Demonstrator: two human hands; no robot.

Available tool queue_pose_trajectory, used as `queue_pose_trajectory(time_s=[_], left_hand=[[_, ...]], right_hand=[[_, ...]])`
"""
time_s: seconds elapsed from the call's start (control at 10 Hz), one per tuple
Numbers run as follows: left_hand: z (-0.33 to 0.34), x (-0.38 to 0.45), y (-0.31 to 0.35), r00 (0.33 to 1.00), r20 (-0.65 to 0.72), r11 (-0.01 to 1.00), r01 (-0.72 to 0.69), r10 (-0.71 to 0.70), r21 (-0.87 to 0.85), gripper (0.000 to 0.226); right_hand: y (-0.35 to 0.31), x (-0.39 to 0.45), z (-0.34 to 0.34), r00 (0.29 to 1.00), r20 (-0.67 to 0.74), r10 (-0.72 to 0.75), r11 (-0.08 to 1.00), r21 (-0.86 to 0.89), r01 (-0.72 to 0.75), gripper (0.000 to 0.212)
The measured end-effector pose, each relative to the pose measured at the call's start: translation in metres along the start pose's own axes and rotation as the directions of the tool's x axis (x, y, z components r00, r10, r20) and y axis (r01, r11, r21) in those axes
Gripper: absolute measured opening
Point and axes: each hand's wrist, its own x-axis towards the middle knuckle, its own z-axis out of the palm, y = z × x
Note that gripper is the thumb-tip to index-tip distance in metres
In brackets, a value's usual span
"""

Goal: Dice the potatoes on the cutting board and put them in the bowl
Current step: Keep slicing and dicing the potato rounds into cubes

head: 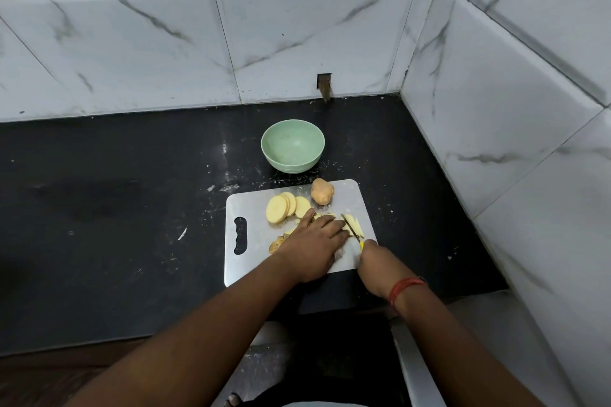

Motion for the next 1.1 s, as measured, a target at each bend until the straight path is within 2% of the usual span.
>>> queue_pose_trajectory(time_s=[0.3,0.7,0.8,0.9,1.0,1.1], left_hand=[[0.001,-0.001,0.002,0.999,-0.033,0.999,-0.012,0.013,0.032,0.049],[-0.007,0.002,0.004,1.000,0.026,0.999,0.010,-0.011,0.051,0.049],[-0.007,0.004,0.003,0.999,0.036,0.997,0.009,-0.011,0.076,0.049],[-0.007,0.006,0.004,0.998,0.054,0.994,0.009,-0.015,0.110,0.050],[-0.009,0.009,0.004,0.998,0.065,0.993,0.012,-0.019,0.116,0.050],[-0.009,0.011,0.004,0.997,0.081,0.994,0.010,-0.019,0.111,0.051]], right_hand=[[-0.003,0.005,-0.003,0.998,0.047,0.029,0.999,-0.017,-0.028,0.026],[-0.006,0.001,-0.009,0.995,0.077,-0.056,0.998,0.005,0.056,0.025],[-0.006,-0.001,-0.011,0.996,0.083,-0.045,0.999,-0.026,0.047,0.010],[-0.006,-0.006,-0.012,0.994,0.109,0.025,0.996,-0.091,-0.015,0.010],[-0.005,-0.011,-0.011,0.996,0.083,0.021,0.994,-0.112,-0.012,0.015],[0.005,-0.002,-0.005,0.996,0.071,0.059,0.996,0.069,-0.064,0.021]])
